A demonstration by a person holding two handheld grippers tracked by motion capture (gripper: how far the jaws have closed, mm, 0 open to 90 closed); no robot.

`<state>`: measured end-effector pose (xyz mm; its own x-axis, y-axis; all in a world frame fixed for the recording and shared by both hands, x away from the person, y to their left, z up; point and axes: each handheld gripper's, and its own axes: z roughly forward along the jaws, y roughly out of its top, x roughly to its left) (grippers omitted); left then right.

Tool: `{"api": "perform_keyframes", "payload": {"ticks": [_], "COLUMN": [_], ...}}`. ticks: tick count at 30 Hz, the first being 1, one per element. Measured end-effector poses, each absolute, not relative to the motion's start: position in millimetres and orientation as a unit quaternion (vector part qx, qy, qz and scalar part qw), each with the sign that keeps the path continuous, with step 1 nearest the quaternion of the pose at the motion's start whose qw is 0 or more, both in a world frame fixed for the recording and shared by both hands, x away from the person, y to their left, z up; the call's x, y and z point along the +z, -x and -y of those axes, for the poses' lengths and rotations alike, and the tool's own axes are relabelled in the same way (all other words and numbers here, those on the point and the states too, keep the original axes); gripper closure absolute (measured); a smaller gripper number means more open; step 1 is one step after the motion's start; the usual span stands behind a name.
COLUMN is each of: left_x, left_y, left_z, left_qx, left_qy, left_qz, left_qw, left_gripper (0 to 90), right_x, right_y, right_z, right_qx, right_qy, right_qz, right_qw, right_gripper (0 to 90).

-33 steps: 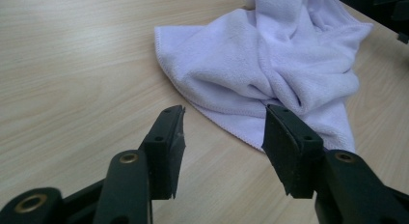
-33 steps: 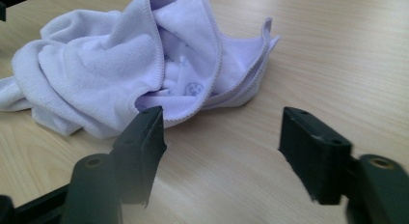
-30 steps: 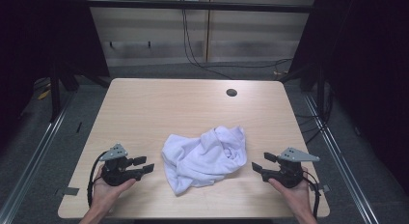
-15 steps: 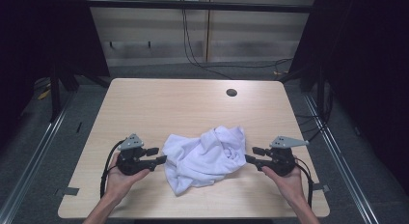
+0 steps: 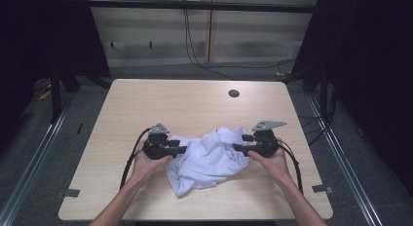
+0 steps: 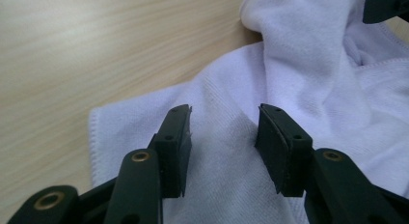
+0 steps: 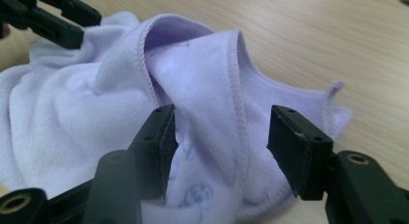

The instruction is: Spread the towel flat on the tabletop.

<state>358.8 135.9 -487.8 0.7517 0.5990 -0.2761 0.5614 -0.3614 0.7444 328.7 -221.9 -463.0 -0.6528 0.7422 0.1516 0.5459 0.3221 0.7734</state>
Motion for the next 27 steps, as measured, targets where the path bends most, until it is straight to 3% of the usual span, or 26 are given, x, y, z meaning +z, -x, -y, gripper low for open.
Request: {"api": "perform_keyframes", "payload": {"ticks": [1,2,5,6,8,11,21,23,24,27], "left_x": [-492,-497,-498,-497,-496,-495,-490,-483,-483,-473], "left_y": [-360,-358,-356,-354,-346,-335,-290,-280,-280,-285], "left_z": [-136,-135,-139,-141,-148,-156,-176,-182,-182,-180], "left_qx": [0.018,0.023,0.016,0.013,0.016,0.014,-0.004,0.008,0.008,0.012], "left_qy": [-0.826,-0.841,-0.84,-0.843,-0.848,-0.856,-0.867,-0.858,-0.858,-0.839], "left_qz": [-0.359,-0.352,-0.353,-0.352,-0.345,-0.333,-0.309,-0.313,-0.313,-0.32], "left_qw": [0.435,0.411,0.412,0.408,0.402,0.395,0.391,0.408,0.408,0.44], "left_gripper": [63.7,73.2,81.5,81.5,83.9,84.3,79.0,66.0,62.2,56.3], "right_x": [-466,-474,-484,-484,-487,-490,-491,-488,-488,-476], "right_y": [-333,-338,-337,-337,-333,-328,-302,-291,-291,-288], "right_z": [219,212,202,202,194,185,166,162,162,160], "right_qx": [0.423,0.415,0.402,0.402,0.403,0.395,0.392,0.387,0.387,0.386], "right_qy": [-0.402,-0.396,-0.382,-0.382,-0.38,-0.368,-0.342,-0.326,-0.326,-0.317], "right_qz": [-0.805,-0.814,-0.828,-0.828,-0.83,-0.84,-0.853,-0.862,-0.862,-0.864], "right_qw": [0.107,0.094,0.08,0.08,0.066,0.056,0.035,0.035,0.035,0.055], "right_gripper": [47.1,53.0,69.0,69.0,79.7,82.5,78.8,64.7,64.7,51.3]}}
